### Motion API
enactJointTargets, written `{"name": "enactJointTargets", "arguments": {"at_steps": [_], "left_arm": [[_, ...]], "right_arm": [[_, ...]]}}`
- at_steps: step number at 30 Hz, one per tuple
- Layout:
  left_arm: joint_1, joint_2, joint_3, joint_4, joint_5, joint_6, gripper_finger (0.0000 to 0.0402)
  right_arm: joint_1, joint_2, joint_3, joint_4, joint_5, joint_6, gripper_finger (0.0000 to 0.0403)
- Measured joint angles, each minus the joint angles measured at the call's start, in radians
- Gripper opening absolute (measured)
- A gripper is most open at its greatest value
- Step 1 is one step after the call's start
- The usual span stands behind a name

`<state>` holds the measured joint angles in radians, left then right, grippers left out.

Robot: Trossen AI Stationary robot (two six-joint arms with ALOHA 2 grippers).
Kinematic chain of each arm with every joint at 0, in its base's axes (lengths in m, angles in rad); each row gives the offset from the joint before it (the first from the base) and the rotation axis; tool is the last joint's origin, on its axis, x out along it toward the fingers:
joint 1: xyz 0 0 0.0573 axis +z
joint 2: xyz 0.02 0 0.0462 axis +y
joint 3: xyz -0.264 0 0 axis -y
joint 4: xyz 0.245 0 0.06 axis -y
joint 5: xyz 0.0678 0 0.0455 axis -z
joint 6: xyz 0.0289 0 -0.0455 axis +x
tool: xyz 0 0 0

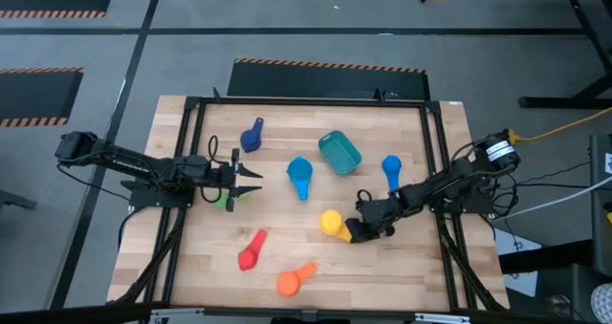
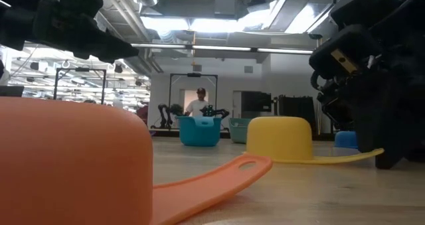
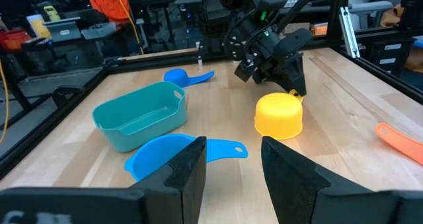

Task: Nest measuring cups in basket
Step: Stack the yellow measuring cup on top of the light blue measuring cup

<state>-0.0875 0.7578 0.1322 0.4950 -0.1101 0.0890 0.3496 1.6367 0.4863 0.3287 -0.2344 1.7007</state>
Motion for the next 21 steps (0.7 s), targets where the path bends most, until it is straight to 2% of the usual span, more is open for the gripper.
{"name": "enactJointTargets", "arguments": {"at_steps": [6,15,21], "left_arm": [[0.000,0.000,0.000,-0.002,0.000,0.000,0.0138],[0.000,0.000,0.000,-0.006,0.000,0.000,0.0138],[0.000,0.000,0.000,-0.008,0.000,0.000,0.0138]], "right_arm": [[0.000,0.002,0.000,-0.002,0.006,-0.006,0.0104],[0.001,0.003,0.000,-0.011,0.028,-0.059,0.0041],[0.000,0.003,-0.001,-0.004,0.069,-0.115,0.0016]]}}
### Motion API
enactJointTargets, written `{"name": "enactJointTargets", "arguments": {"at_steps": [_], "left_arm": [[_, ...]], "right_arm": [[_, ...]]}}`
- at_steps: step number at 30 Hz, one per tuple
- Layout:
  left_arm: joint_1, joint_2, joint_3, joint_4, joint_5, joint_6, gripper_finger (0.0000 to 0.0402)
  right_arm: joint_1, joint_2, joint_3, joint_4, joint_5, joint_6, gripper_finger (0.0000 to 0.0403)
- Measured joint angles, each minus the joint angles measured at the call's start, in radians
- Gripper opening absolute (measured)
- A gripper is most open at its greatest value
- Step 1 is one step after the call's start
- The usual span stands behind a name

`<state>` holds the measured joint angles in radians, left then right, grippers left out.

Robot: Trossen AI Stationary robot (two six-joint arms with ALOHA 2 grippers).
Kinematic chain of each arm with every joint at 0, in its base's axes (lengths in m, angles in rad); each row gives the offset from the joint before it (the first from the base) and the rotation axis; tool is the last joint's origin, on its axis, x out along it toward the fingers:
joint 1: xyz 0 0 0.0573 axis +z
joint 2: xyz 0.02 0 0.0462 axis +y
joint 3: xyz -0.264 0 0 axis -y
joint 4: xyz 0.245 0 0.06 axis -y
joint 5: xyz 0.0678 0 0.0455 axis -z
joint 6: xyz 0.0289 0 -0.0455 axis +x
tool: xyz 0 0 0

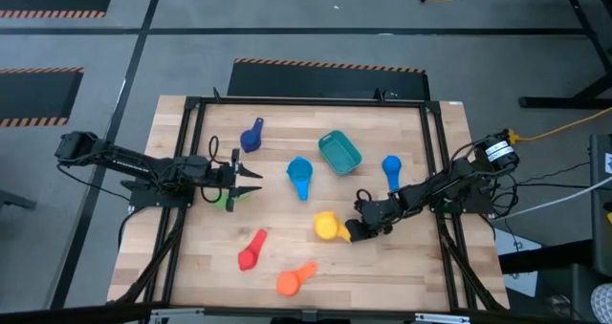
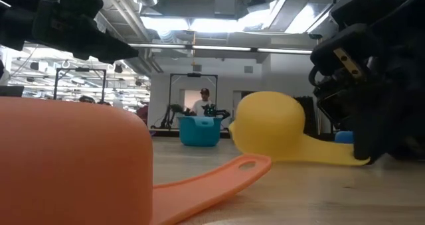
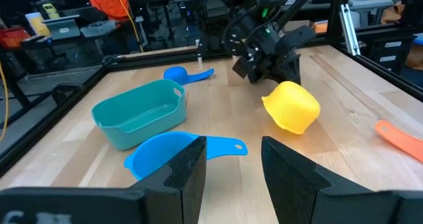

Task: Nest measuring cups in basket
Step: Stack the yellow measuring cup on top of the light blue measuring cup

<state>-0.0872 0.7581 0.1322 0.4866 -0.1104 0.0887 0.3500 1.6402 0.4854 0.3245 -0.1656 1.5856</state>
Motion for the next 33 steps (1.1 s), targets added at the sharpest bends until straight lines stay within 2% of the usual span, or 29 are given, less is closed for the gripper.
{"name": "enactJointTargets", "arguments": {"at_steps": [7,14,21,28,33], "left_arm": [[0.000,0.000,0.000,0.000,0.000,0.000,0.0138],[0.000,0.000,0.000,0.000,0.000,0.000,0.0138],[0.000,0.000,0.000,0.000,0.000,-0.001,0.0138],[0.000,0.000,0.000,0.000,0.000,-0.001,0.0138],[0.000,0.000,0.000,0.000,0.000,-0.002,0.0138]], "right_arm": [[0.002,0.000,0.002,0.026,0.111,-0.086,0.0009],[0.002,0.006,0.050,0.003,0.217,-0.282,0.0008],[0.002,0.004,0.124,-0.049,0.275,-0.431,0.0008],[0.002,0.002,0.237,-0.261,0.336,-0.581,0.0008],[0.002,-0.016,0.379,-0.535,0.451,-0.709,0.0008]]}}
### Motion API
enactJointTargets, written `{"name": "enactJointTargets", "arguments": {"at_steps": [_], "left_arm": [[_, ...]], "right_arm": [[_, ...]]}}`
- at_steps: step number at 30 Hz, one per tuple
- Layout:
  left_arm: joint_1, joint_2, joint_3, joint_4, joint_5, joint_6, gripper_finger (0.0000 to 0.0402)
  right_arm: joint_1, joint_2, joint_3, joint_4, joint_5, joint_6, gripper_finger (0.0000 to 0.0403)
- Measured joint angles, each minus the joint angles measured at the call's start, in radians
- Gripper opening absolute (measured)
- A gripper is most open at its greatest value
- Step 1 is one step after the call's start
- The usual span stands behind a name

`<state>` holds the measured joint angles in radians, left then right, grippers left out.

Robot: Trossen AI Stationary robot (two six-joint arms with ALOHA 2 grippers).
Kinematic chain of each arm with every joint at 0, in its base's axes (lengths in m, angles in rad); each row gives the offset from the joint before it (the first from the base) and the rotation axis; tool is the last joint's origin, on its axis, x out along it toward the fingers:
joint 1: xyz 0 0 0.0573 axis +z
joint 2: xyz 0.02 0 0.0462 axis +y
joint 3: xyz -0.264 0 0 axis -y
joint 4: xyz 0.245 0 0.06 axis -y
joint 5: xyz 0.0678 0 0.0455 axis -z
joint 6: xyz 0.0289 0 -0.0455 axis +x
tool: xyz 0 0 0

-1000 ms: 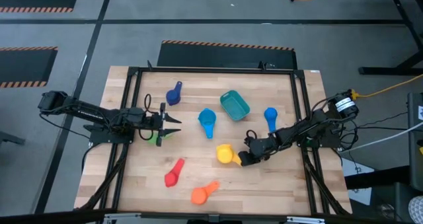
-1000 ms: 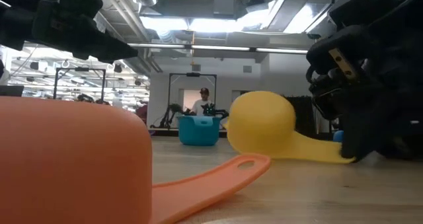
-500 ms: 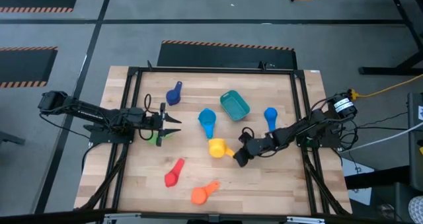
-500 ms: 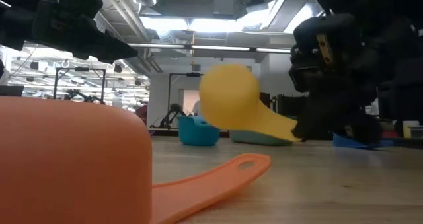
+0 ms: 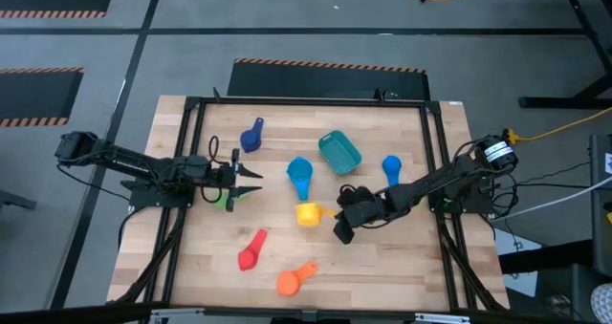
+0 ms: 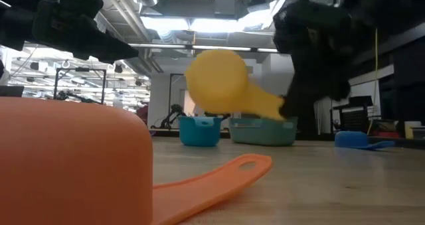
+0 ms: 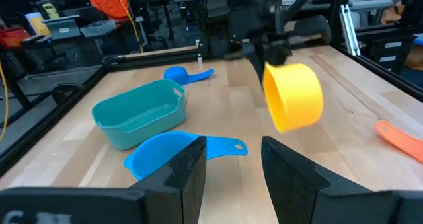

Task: Nest measuring cups in basket
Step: Stack the yellow measuring cup on top of the light blue measuring cup

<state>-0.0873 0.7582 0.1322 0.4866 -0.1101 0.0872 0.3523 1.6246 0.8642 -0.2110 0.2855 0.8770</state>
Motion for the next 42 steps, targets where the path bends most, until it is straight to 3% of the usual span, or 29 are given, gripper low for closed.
{"name": "enactJointTargets", "arguments": {"at_steps": [8,19,32,42], "left_arm": [[0.000,0.000,0.000,0.000,0.000,0.000,0.0138],[0.000,0.000,0.000,0.001,0.000,0.000,0.0138],[0.000,0.022,0.000,0.313,0.000,-0.008,0.0138],[0.000,0.140,0.001,0.349,0.000,-0.008,0.0138]], "right_arm": [[-0.010,-0.011,0.238,-0.325,0.258,-0.190,0.0008],[-0.113,-0.011,0.326,-0.354,0.470,-0.482,0.0010],[-0.209,-0.010,0.326,-0.349,0.544,-0.675,0.0012],[-0.212,-0.010,0.326,-0.348,0.562,-0.705,0.0013]]}}
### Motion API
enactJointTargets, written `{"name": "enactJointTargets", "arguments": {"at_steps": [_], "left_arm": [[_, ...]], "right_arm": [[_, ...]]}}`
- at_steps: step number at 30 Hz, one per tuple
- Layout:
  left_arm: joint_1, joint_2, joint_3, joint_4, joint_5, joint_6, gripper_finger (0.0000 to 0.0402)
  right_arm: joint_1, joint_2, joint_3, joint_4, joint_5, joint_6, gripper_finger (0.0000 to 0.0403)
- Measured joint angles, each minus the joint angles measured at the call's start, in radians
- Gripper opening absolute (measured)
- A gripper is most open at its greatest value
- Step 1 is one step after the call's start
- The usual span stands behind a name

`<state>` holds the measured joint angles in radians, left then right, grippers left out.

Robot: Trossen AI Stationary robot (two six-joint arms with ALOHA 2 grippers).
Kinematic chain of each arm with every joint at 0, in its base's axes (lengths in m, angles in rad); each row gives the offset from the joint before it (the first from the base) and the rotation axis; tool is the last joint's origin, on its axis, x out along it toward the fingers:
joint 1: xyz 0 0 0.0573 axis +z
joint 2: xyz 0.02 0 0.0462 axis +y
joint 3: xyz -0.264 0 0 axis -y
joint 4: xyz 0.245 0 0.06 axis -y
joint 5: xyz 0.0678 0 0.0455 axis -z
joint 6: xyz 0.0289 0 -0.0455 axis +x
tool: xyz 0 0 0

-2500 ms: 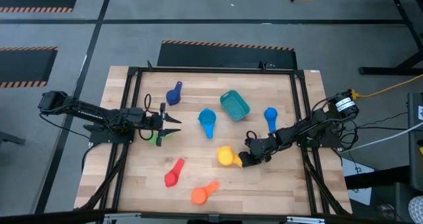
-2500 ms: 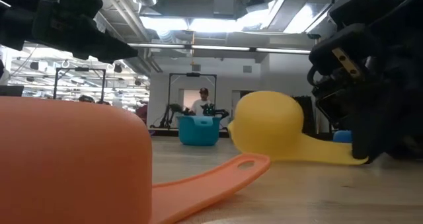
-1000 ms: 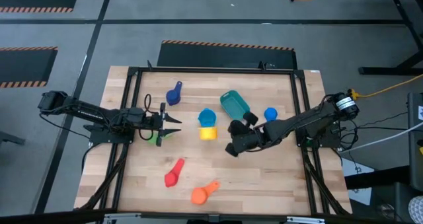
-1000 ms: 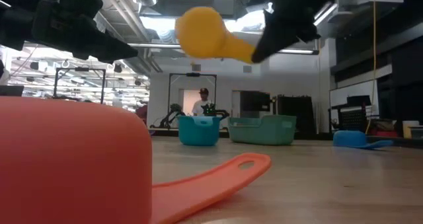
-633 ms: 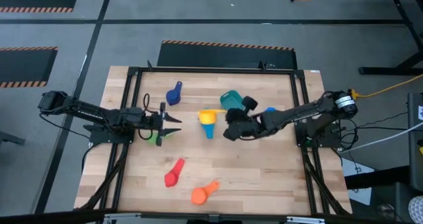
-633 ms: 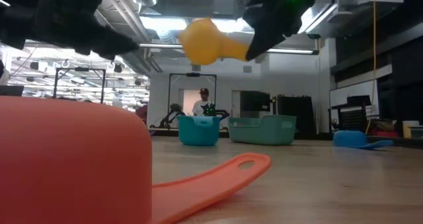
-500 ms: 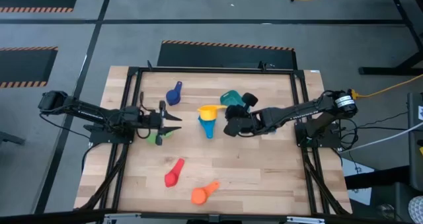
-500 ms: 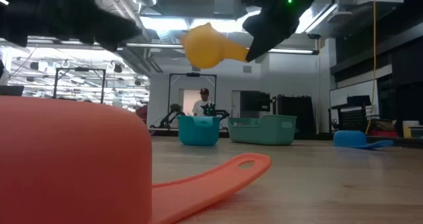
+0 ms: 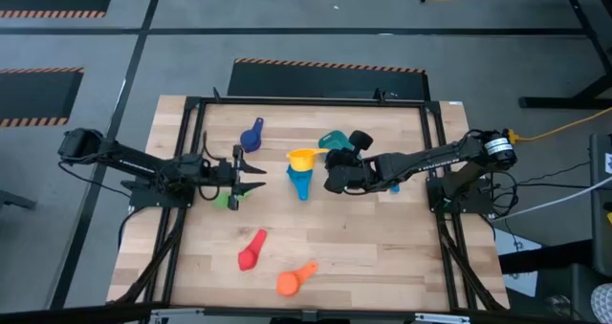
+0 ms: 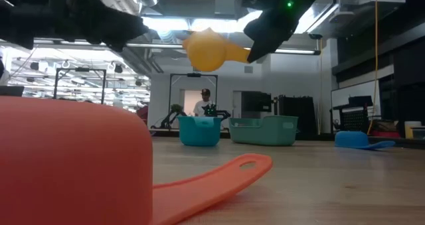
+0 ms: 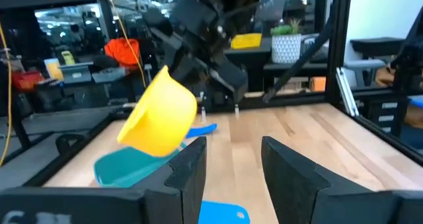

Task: Nest measuring cups in basket
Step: Stack the yellow measuring cup on top of the light blue measuring cup

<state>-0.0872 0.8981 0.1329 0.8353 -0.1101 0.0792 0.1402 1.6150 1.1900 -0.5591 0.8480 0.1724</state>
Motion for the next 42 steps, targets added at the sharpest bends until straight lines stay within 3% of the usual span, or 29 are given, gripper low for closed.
{"name": "enactJointTargets", "arguments": {"at_steps": [9,15,19,23,31,39,42], "left_arm": [[0.000,0.114,0.002,0.222,0.000,0.000,0.0138],[0.000,0.169,0.121,0.241,-0.001,-0.019,0.0138],[0.001,0.214,0.256,0.116,-0.055,-0.015,0.0138],[0.030,0.248,0.404,-0.125,-0.108,-0.018,0.0138],[0.086,0.297,0.617,-0.545,-0.108,-0.057,0.0138],[0.115,0.308,0.656,-0.641,-0.104,-0.255,0.0138],[0.129,0.308,0.656,-0.654,-0.056,-0.288,0.0138]], "right_arm": [[0.000,0.000,0.000,0.005,0.047,-0.093,0.0012],[0.000,0.000,0.000,0.024,0.075,-0.181,0.0012],[0.000,0.000,0.000,0.025,0.076,-0.186,0.0011],[0.000,0.000,0.000,0.025,0.076,-0.219,0.0012],[0.000,0.000,0.000,0.025,0.076,-0.271,0.0012],[0.001,0.000,0.000,0.040,0.101,-0.339,0.0012],[0.001,0.000,0.000,0.052,0.101,-0.344,0.0012]]}}
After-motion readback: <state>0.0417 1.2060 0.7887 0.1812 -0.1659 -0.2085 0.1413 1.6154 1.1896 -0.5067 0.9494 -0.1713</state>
